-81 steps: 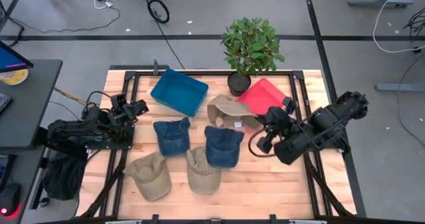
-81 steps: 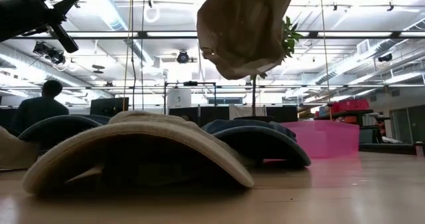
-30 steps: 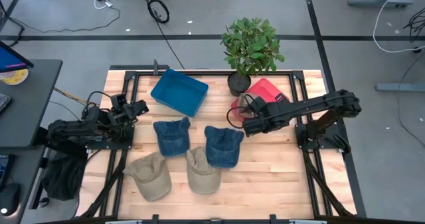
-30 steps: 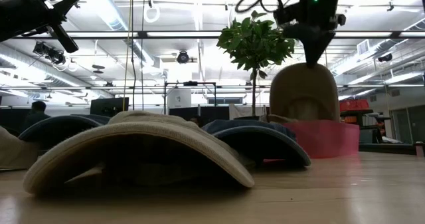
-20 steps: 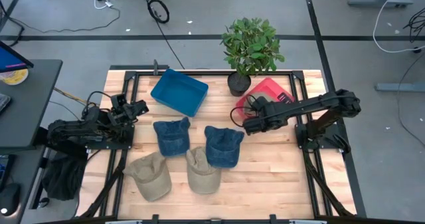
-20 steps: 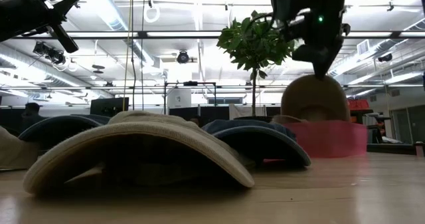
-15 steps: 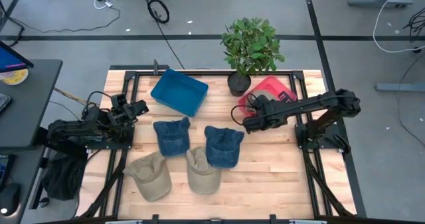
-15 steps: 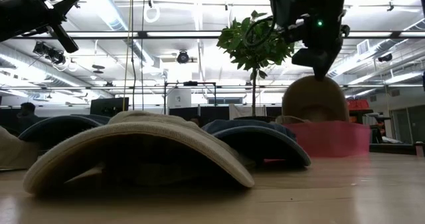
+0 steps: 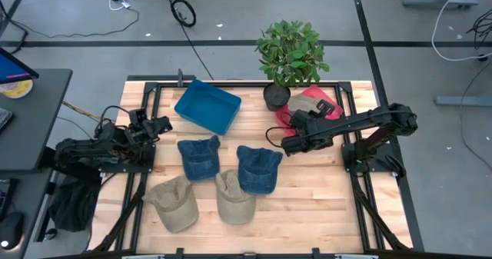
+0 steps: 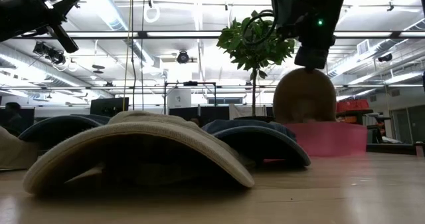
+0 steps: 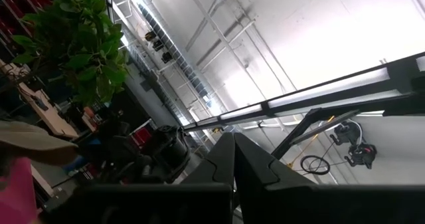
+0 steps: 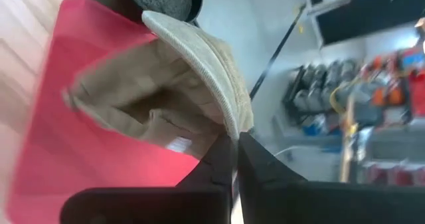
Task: Pick & Place hat
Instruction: Put the right brown cap into the red bin
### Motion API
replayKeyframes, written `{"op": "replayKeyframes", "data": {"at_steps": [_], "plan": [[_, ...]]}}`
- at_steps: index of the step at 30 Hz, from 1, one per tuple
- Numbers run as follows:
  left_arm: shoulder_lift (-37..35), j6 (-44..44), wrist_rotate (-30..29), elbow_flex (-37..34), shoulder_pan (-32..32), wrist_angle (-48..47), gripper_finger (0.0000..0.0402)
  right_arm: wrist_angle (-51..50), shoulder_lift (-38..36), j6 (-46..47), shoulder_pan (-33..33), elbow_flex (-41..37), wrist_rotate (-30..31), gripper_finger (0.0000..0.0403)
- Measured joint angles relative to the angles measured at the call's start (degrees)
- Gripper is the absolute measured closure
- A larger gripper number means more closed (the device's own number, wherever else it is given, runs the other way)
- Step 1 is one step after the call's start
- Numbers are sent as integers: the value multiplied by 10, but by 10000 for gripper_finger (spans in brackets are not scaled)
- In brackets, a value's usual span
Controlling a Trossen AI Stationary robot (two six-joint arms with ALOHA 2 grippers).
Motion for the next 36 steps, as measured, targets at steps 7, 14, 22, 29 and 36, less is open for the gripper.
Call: {"op": "replayKeyframes", "data": {"at_steps": [7,14,22,29,36], "plan": [[0,-6,0,0,0,-5,399,1,20,1,-22,-22,3,403],[0,-11,0,0,0,-10,399,0,36,112,-43,-98,-53,403],[0,-11,0,0,0,-19,399,0,37,186,-43,-122,-90,403],[0,-11,0,0,0,-26,399,26,37,151,-43,-122,-106,403],[0,-11,0,0,0,-28,399,105,37,76,-42,-120,-150,363]]}}
